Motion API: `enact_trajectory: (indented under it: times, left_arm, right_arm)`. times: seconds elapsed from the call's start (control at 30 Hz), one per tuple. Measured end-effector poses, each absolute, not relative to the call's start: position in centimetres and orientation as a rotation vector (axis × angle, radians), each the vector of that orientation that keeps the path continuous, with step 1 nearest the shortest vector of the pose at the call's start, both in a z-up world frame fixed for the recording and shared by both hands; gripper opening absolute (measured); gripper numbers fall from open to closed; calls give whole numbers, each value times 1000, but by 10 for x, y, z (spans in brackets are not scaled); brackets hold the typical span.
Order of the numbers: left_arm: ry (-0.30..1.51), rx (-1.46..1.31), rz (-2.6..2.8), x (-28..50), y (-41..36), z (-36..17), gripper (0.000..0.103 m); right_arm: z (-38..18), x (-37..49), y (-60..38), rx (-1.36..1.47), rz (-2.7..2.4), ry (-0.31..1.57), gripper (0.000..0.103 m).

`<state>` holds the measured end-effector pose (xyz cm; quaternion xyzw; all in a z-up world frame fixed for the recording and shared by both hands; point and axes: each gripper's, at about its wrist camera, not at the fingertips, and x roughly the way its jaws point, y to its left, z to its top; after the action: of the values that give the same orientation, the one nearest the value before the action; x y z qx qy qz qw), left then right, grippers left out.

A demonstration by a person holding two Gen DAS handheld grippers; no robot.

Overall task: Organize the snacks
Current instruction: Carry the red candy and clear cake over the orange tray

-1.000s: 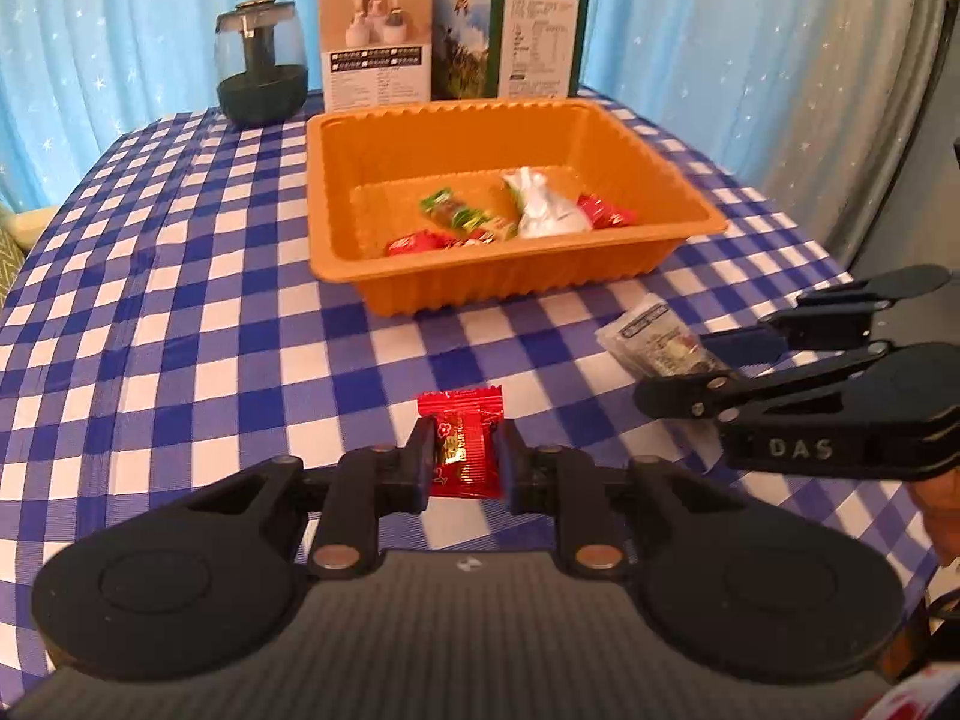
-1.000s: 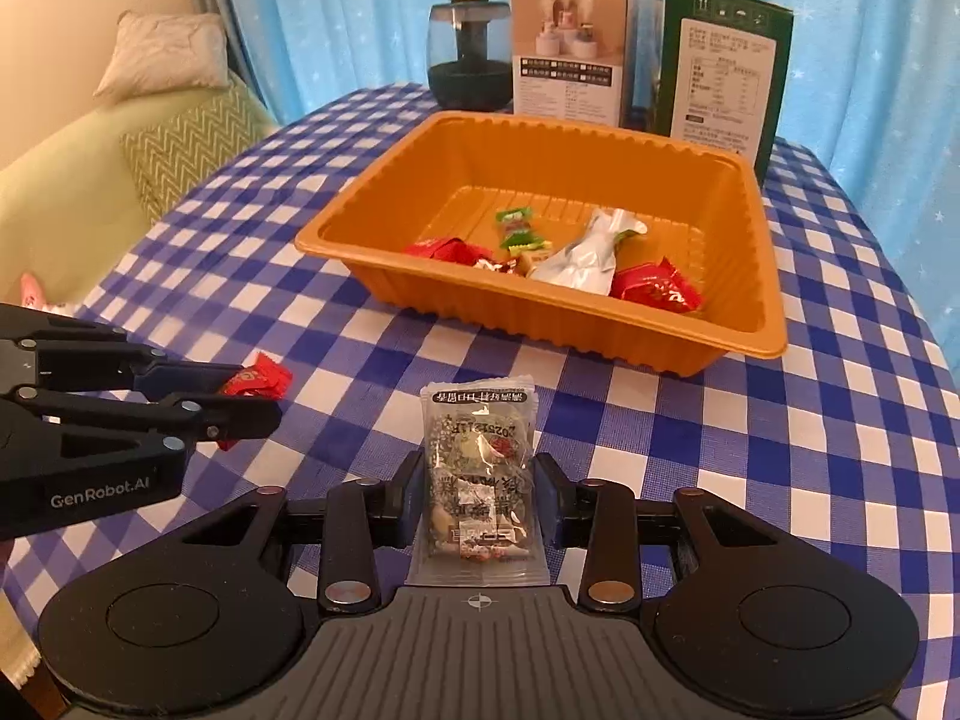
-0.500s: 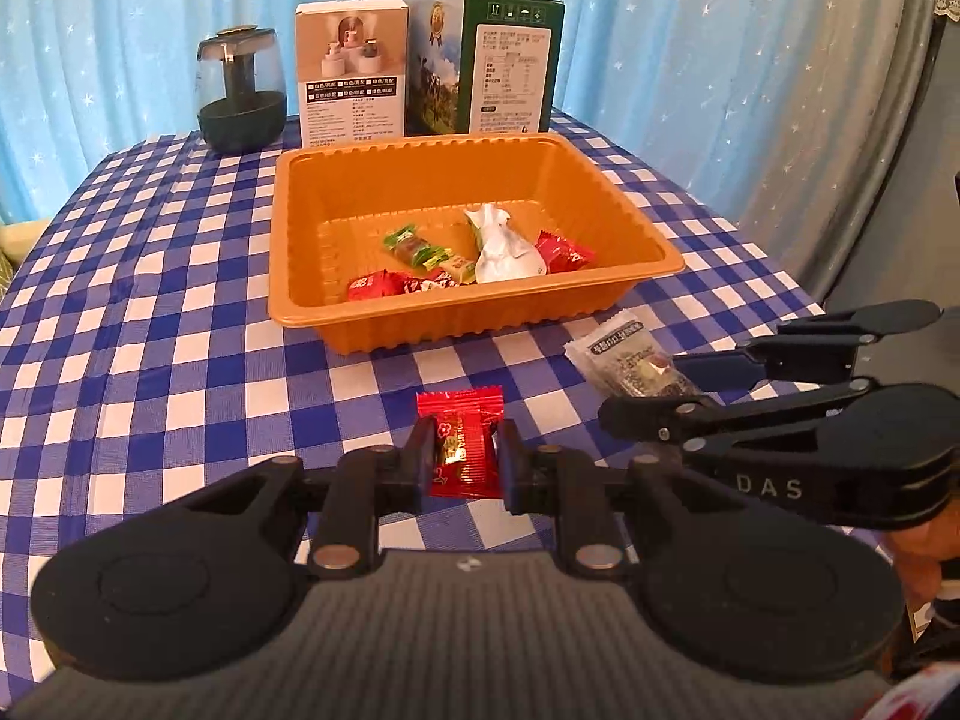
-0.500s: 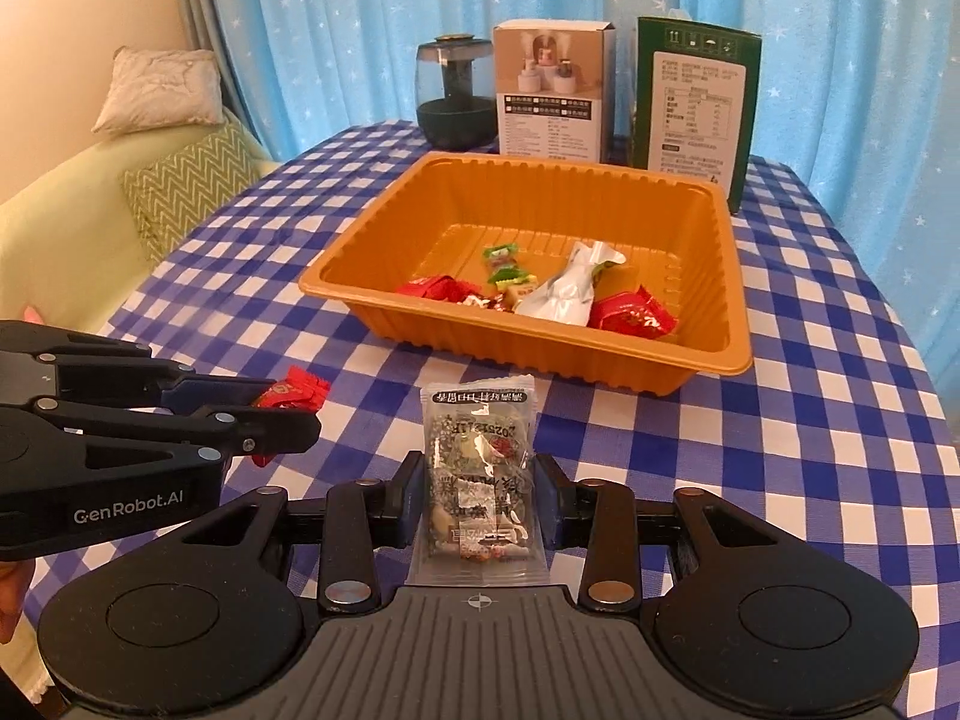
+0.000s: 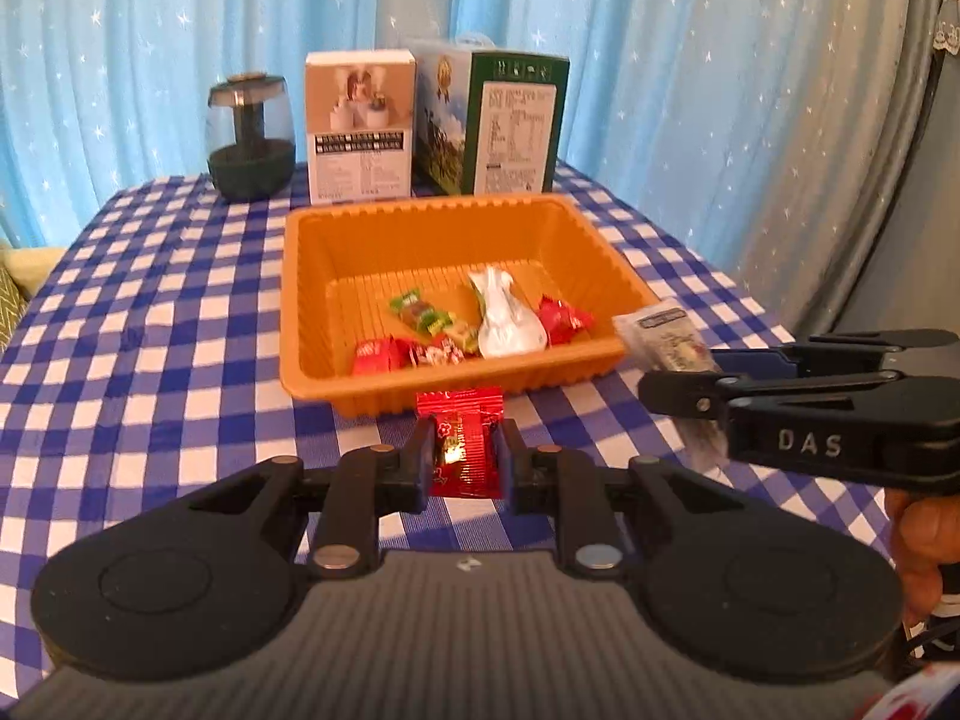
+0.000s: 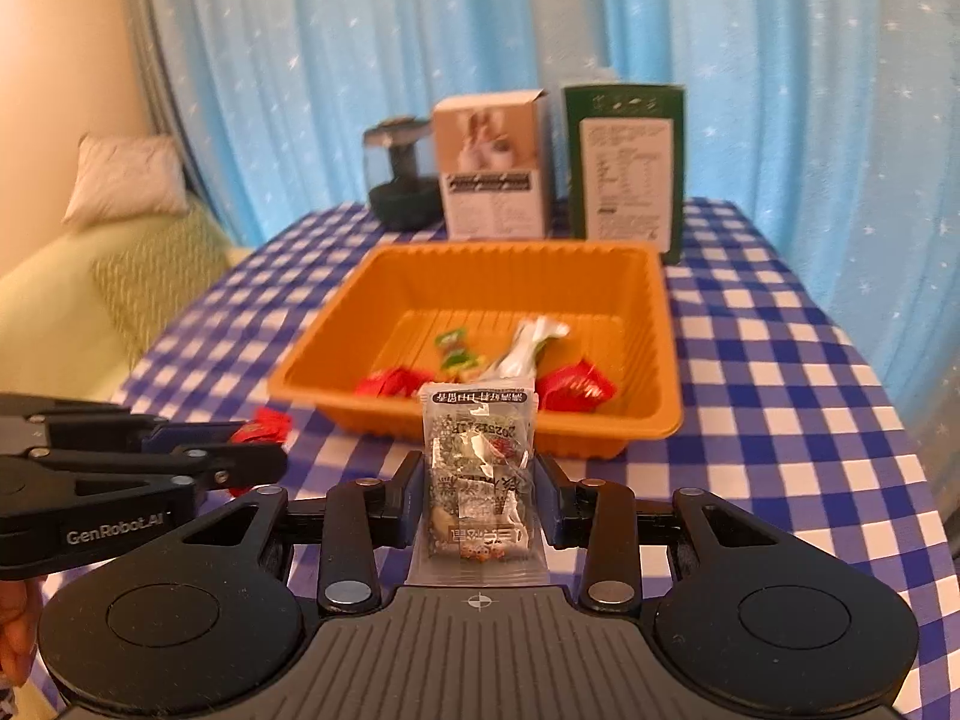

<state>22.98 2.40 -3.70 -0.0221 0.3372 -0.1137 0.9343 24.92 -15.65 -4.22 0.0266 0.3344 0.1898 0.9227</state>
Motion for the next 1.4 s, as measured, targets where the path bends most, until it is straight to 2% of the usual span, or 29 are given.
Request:
enact_trajectory:
  times: [0.43,1.4]
  left_arm:
    - [639,-45,-237,255,19,-14,19]
    - [675,-72,-180,328,42,-11,19]
  right_arm:
    - [-25,269,-168,120,353,655,38]
    - [-24,336,-159,174,310,640,38]
